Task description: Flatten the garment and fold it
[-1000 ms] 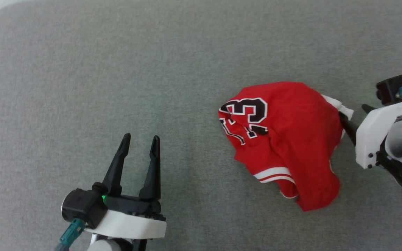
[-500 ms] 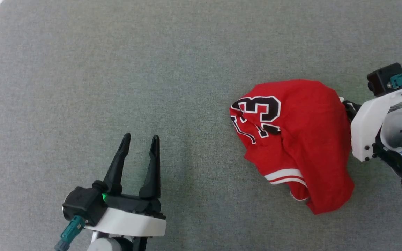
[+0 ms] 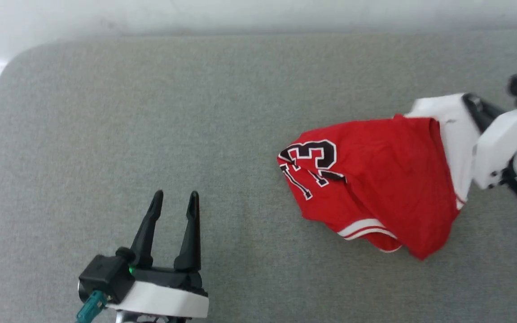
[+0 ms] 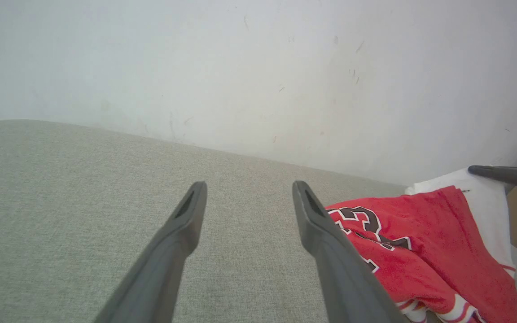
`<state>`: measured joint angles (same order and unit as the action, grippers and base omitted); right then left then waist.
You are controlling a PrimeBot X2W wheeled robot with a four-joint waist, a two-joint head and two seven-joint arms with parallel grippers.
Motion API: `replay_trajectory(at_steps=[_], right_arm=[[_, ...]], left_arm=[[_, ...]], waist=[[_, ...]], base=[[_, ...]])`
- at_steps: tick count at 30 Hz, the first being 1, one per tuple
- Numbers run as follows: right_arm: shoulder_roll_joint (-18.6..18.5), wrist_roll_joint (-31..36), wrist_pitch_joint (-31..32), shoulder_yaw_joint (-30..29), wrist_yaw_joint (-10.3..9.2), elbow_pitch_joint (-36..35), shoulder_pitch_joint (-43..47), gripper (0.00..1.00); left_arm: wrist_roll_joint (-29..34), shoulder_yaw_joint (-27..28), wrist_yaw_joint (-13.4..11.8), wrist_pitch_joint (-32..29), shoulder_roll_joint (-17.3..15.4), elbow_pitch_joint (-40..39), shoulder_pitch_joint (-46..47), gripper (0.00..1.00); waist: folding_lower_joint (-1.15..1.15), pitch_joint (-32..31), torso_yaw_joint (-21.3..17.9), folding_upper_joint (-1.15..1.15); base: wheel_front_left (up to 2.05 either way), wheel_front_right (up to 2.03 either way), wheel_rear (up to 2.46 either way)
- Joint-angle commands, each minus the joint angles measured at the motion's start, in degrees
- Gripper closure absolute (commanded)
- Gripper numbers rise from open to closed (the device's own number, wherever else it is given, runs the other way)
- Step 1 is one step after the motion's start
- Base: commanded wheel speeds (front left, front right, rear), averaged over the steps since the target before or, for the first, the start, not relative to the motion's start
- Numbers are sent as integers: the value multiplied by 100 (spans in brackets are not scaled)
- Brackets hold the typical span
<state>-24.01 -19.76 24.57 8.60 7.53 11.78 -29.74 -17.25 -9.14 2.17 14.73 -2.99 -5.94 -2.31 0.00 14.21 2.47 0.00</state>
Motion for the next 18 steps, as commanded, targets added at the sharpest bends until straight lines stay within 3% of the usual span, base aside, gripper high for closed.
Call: replay_trajectory(at_steps=[1,10,14,18], right_arm=[[-25,26,-36,-83,-4,-37,-62,100],[-103,379,50,-1807,-4,-609,891,100],[264,660,55,-2655,-4,-669,1872,100],[757,794,-91,-3026,-4,-472,2634,100]], left_arm=[[-31,21,-42,27,11,18,-57,0],[-57,-3,-49,27,11,-8,-270,0],[-33,3,-33,27,11,0,-340,0],[1,37,-5,27,11,22,-366,0]], waist=[[0,-281,-200,0],[0,-487,-239,0],[0,-469,-205,0],[0,-454,-204,0]], base=[[0,0,0],[0,0,0],[0,0,0],[0,0,0]])
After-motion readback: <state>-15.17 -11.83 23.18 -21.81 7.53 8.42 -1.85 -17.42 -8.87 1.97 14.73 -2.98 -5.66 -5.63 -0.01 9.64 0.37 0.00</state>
